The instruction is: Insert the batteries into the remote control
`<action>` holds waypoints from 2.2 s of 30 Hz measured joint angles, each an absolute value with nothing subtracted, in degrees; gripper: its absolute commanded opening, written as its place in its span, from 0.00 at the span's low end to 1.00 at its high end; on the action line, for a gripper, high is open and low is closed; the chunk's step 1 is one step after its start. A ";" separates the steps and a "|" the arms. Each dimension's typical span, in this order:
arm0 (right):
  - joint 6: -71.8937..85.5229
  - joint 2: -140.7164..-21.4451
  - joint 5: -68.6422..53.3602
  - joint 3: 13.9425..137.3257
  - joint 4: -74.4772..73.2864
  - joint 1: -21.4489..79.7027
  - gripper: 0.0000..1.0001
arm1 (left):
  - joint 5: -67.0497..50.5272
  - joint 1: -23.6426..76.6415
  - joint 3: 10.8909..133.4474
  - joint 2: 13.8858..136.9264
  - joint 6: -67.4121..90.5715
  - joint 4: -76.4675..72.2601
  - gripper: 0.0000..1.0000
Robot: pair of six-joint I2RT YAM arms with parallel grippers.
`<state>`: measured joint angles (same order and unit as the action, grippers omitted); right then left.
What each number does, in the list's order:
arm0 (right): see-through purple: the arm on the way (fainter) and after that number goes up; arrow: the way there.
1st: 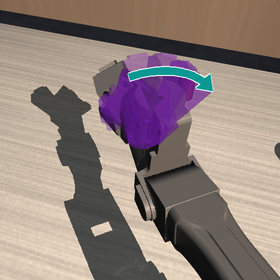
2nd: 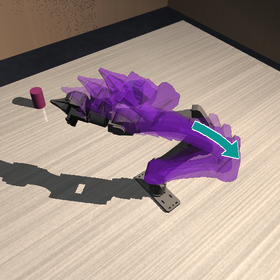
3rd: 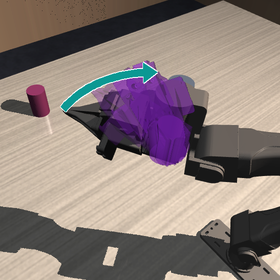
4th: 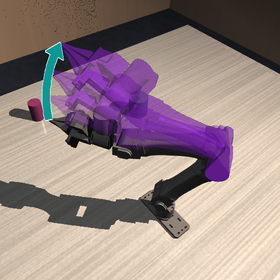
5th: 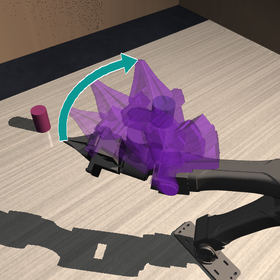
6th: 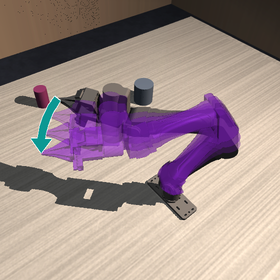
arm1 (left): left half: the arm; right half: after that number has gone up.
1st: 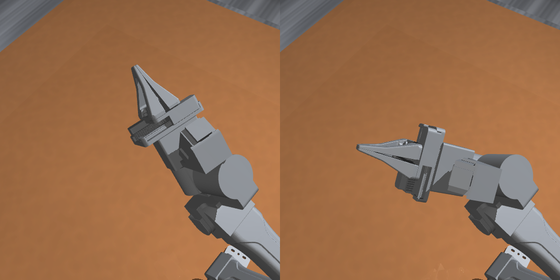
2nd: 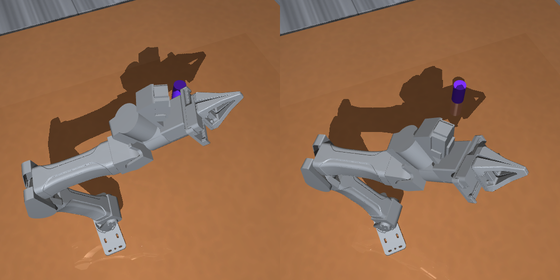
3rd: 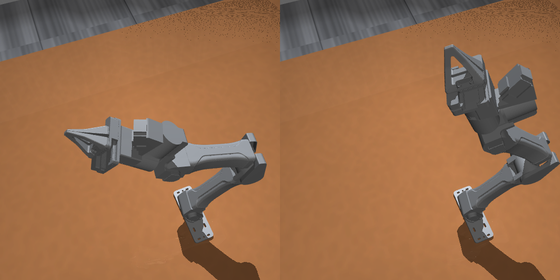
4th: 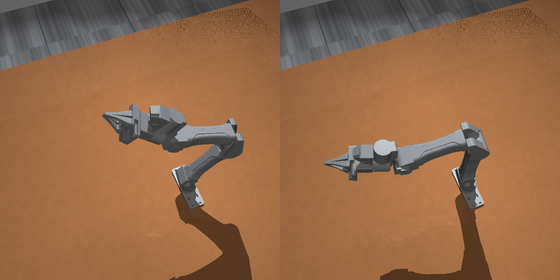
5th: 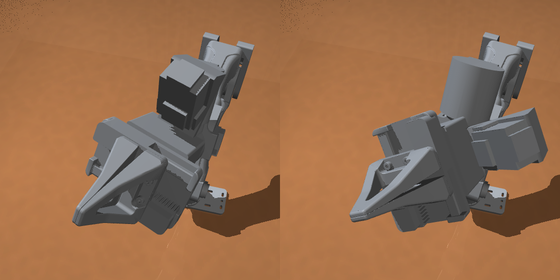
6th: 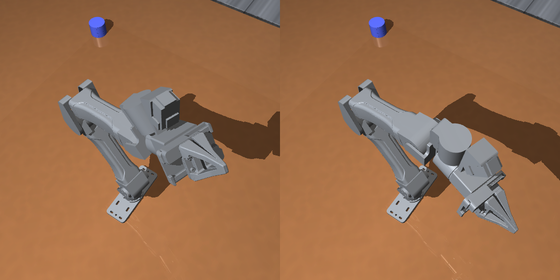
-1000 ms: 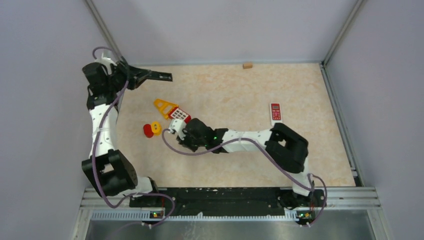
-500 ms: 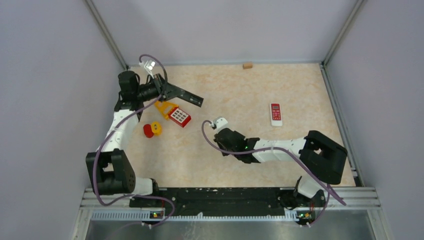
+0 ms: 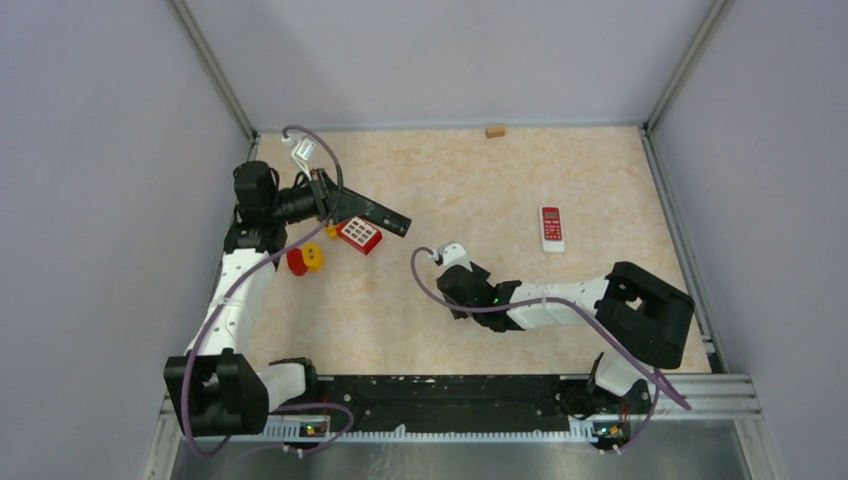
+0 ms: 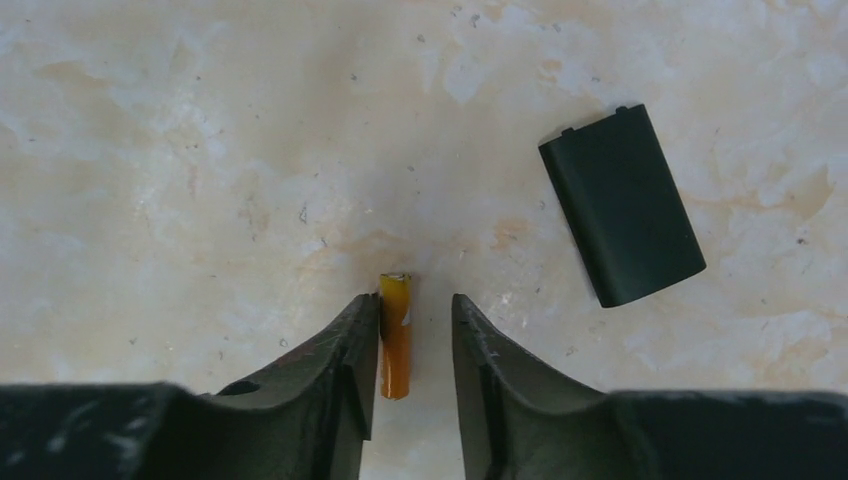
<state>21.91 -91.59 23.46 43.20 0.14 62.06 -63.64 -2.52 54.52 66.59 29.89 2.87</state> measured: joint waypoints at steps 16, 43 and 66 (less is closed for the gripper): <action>19.05 -92.14 21.41 45.56 -7.29 62.06 0.22 | -63.37 -2.52 54.52 67.42 27.49 5.65 0.00; 9.96 -71.77 8.88 58.15 -18.28 55.44 0.05 | -60.42 9.82 48.51 78.81 37.93 -0.12 0.00; 2.92 -76.25 3.38 63.88 -34.02 56.07 0.10 | -61.76 19.25 44.45 88.38 51.40 -19.97 0.00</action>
